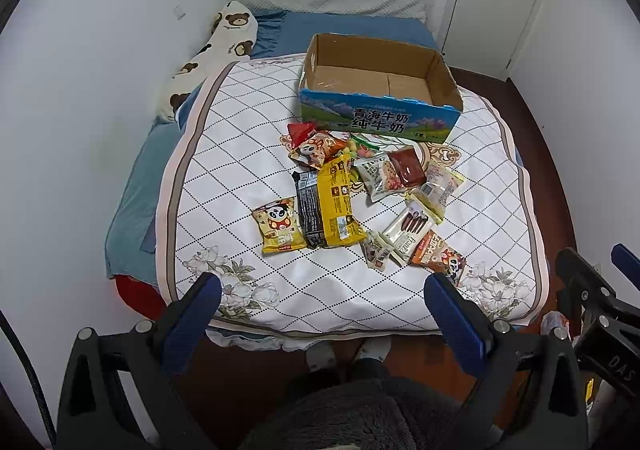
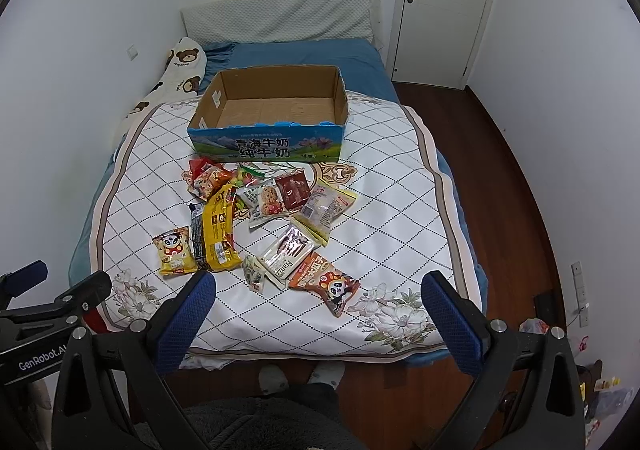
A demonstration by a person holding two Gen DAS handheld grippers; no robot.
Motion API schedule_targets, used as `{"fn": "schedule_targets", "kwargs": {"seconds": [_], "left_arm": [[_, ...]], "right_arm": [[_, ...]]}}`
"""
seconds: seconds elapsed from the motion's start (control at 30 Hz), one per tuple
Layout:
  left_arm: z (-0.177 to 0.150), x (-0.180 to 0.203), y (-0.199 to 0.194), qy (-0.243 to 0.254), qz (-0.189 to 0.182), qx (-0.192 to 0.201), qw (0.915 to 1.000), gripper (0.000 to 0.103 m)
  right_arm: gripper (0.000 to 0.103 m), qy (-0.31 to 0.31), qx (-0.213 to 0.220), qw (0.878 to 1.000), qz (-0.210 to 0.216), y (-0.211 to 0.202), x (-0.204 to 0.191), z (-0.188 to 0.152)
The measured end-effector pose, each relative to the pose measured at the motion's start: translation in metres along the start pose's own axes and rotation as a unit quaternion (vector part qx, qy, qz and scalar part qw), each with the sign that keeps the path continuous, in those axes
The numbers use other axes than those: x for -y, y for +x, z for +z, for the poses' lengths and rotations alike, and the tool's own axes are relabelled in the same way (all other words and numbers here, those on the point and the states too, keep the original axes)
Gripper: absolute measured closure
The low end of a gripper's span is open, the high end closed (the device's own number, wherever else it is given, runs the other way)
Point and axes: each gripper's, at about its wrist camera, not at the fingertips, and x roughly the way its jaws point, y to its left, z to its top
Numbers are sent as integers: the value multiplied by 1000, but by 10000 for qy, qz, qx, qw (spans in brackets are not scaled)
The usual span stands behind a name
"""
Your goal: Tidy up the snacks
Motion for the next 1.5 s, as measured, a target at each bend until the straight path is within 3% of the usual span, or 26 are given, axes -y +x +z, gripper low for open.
{"fn": "schedule_targets", "kwargs": {"seconds": [1.17, 1.3, 1.43, 1.5], "left_arm": [[-4, 9, 1, 54, -32, 43, 10000, 0], [5, 5, 17, 74, 109, 252, 9996, 0], [17, -3, 54, 325, 586, 419, 9969, 0], [25, -3, 81, 536, 791, 221, 9952, 0]], "right_arm": [[0, 140, -68, 9998, 142, 4, -2, -7], [0, 432, -351, 9973, 483, 33, 1, -11], [0, 795, -888, 9886, 914, 86, 1, -16], [0, 966, -1125, 9829, 1095, 114, 2, -15]]}}
